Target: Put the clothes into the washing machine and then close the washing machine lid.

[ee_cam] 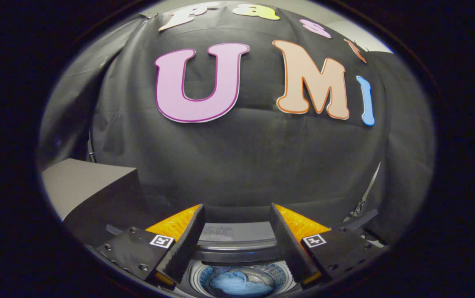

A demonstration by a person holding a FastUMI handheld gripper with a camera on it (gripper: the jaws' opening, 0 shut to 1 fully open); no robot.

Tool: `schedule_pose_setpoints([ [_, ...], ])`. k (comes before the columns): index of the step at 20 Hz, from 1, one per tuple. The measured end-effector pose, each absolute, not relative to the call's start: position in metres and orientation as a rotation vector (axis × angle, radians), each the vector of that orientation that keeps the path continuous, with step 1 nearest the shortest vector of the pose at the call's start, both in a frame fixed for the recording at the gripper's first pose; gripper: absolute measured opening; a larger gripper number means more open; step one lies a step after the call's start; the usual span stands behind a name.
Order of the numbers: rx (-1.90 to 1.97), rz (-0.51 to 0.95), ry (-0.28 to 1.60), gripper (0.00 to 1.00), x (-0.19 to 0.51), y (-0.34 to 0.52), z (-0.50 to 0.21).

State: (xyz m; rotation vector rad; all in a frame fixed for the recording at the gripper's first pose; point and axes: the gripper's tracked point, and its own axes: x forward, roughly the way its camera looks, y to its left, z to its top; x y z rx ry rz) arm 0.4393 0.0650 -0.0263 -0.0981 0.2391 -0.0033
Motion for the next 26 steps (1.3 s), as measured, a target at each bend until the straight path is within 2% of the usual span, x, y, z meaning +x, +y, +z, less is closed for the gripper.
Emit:
schedule_pose_setpoints([
  [8,-0.178,0.025,0.283,0.97,0.369,0.081,-0.050],
  [18,-0.145,0.108,0.232,0.95,0.264,0.115,0.021],
  [26,-0.108,0.060,0.238,0.95,0.220,0.076,0.042],
])
